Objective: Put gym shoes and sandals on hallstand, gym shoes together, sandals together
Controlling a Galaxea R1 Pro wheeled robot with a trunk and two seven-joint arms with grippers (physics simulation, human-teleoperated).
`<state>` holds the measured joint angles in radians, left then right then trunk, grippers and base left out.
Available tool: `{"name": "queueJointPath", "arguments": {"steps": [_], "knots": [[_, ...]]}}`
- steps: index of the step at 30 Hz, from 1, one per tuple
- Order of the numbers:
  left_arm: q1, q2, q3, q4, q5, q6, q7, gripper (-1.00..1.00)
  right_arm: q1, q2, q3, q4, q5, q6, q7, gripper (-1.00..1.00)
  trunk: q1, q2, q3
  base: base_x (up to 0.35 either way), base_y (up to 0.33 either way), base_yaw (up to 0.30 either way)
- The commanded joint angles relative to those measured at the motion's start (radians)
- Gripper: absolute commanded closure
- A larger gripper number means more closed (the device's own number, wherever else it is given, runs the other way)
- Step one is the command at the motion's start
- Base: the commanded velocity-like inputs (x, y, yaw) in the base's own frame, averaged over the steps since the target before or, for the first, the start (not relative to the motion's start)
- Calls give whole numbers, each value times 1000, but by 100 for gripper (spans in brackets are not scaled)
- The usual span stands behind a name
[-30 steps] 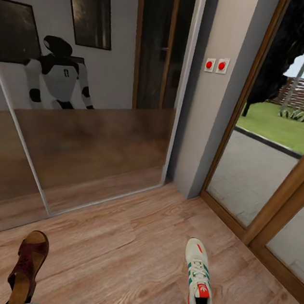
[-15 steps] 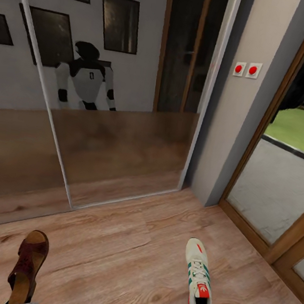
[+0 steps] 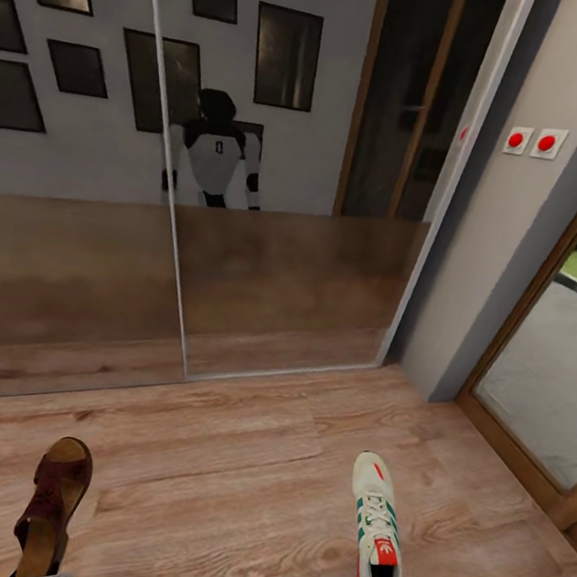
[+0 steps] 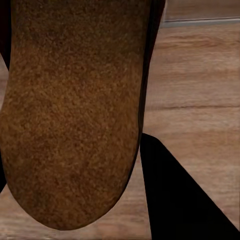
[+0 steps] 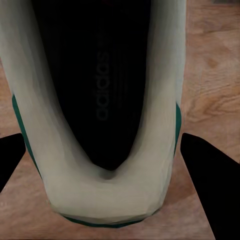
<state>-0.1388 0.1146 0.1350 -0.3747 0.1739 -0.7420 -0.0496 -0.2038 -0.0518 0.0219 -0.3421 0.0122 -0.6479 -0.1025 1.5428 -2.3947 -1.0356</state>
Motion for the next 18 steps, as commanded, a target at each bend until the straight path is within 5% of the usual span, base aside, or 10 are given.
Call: {"name": "queueJointPath", "arguments": {"steps": [1, 18], "knots": [[-1, 0, 2, 1, 3, -2, -4, 100, 0, 0, 3, 0, 2, -2, -6, 100, 0, 0, -1, -7, 3, 279], [-1, 0, 3, -1, 1, 4, -3, 100, 0, 0, 3, 0, 2, -2, -6, 100, 0, 0, -1, 0, 0, 279]]}}
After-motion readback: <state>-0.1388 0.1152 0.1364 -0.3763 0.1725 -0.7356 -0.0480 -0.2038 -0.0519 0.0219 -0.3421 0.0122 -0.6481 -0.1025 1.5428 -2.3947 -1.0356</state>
